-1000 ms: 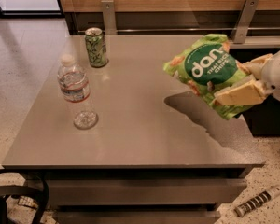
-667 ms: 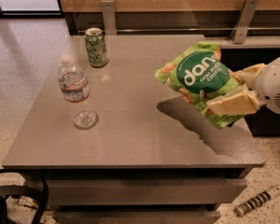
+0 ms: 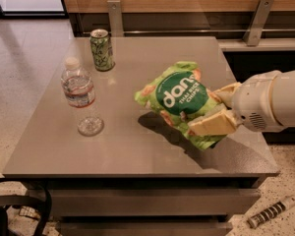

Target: Move green rice chip bag near water bottle

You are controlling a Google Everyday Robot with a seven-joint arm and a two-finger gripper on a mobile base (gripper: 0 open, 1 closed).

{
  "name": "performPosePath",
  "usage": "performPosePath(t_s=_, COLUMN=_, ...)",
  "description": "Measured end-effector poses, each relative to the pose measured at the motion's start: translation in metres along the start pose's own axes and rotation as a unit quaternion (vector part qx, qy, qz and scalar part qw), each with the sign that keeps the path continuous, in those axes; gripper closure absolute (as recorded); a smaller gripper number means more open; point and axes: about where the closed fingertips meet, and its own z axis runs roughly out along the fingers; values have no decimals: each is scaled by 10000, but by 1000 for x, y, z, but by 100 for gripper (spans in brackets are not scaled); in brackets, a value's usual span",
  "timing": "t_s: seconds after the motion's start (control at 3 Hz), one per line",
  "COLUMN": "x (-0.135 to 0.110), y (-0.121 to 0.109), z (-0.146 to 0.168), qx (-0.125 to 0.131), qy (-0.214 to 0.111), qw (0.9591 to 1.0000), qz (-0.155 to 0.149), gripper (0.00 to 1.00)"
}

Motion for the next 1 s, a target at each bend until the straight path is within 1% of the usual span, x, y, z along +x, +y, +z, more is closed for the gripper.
performPosePath(t_s=0.33, x=-6, y=14, z=25, qx=-276, qy=90, qw=9995, qz=-95, gripper=100)
performPosePath(t_s=0.67, x=-14, y=22, z=46, qx=-518, qy=81, qw=9984, qz=-211, gripper=100)
performPosePath(t_s=1.0, x=-16, y=24, z=45, qx=-508, qy=82, qw=9984, qz=-232, gripper=82)
